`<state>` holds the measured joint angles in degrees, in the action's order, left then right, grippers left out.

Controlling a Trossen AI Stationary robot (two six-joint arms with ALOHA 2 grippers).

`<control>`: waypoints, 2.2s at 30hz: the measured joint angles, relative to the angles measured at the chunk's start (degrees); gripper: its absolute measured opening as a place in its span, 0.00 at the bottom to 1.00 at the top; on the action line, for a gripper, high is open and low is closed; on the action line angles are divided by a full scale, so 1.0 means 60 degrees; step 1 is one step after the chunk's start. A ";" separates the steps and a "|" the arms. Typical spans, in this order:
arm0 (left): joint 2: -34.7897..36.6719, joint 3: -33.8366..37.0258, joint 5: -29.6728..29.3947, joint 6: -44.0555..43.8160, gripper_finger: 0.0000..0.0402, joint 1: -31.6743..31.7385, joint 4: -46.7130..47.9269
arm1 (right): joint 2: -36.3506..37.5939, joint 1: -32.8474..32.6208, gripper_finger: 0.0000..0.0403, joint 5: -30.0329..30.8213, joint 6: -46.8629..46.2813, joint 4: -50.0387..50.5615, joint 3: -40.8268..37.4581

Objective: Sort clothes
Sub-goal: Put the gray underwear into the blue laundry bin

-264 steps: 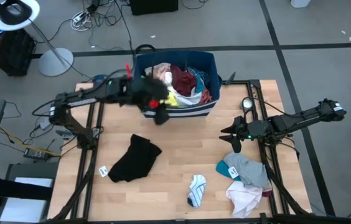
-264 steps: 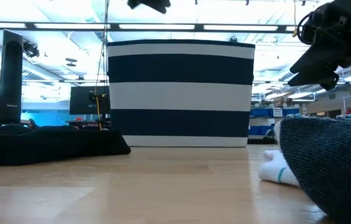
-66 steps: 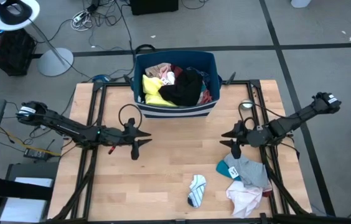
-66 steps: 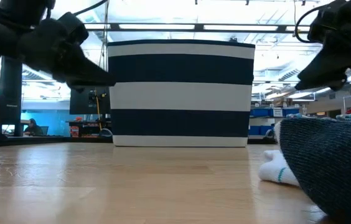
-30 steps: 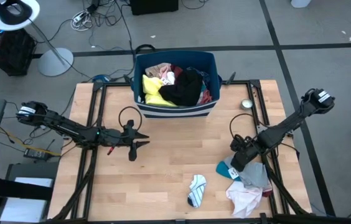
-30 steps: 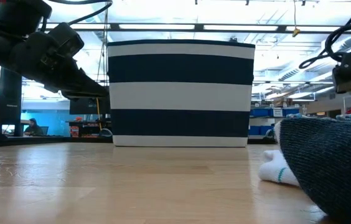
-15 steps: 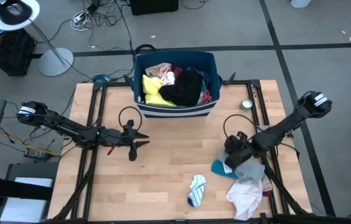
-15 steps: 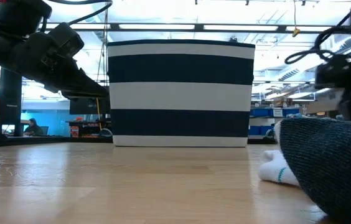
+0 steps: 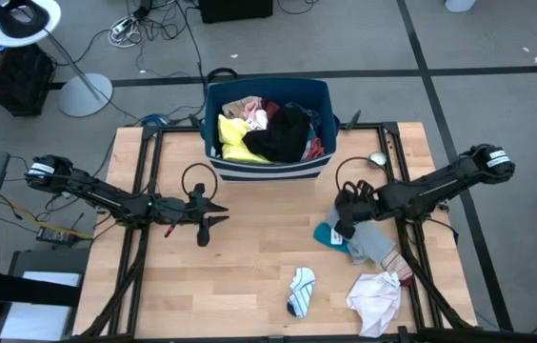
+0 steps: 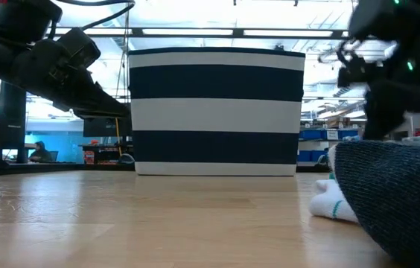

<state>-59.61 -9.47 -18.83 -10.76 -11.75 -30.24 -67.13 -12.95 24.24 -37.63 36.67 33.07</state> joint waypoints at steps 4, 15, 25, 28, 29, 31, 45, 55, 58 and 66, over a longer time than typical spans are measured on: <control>0.0000 0.0000 -0.0004 0.0002 0.29 0.0000 0.0031 | 0.0179 0.0055 0.00 0.0254 0.0515 0.1896 0.1606; 0.0000 0.0000 -0.0007 0.0562 0.29 0.0000 0.0033 | 0.0193 0.0444 0.00 0.1509 0.2545 0.3758 0.5944; -0.0007 0.0062 -0.0146 0.0787 0.29 0.0000 0.0070 | 0.0084 0.2403 0.00 0.0545 0.5943 0.1168 0.8697; -0.0004 0.0062 -0.0164 0.0787 0.29 0.0003 0.0000 | -0.0148 0.3093 0.00 0.0054 0.6637 0.0164 0.9217; -0.0004 0.0062 -0.0164 0.0790 0.29 0.0003 -0.0013 | -0.0288 0.3307 0.00 -0.0131 0.6874 -0.0035 0.9377; -0.0004 0.0062 -0.0164 0.0787 0.29 0.0002 -0.0029 | -0.0629 0.3737 0.00 -0.0561 0.7263 -0.0340 0.9720; -0.0004 0.0063 -0.0208 0.1005 0.29 0.0004 0.0062 | -0.3659 0.5863 0.00 -0.2505 0.8055 -0.1032 1.2914; -0.0004 0.0066 -0.0211 0.1251 0.29 0.0004 0.0061 | -0.5212 0.6602 0.00 -0.3390 0.7395 0.0150 1.3036; -0.0004 0.0066 -0.0211 0.1257 0.29 0.0004 0.0062 | -0.5828 0.6674 0.00 -0.3656 0.7229 0.0684 1.3035; -0.0004 0.0066 -0.0211 0.1257 0.29 0.0004 0.0058 | -0.7530 0.6713 0.00 -0.3976 0.6615 0.1449 1.3028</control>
<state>-59.64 -9.08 -20.10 -3.22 -11.73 -29.89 -112.31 27.33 0.38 2.06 45.37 111.24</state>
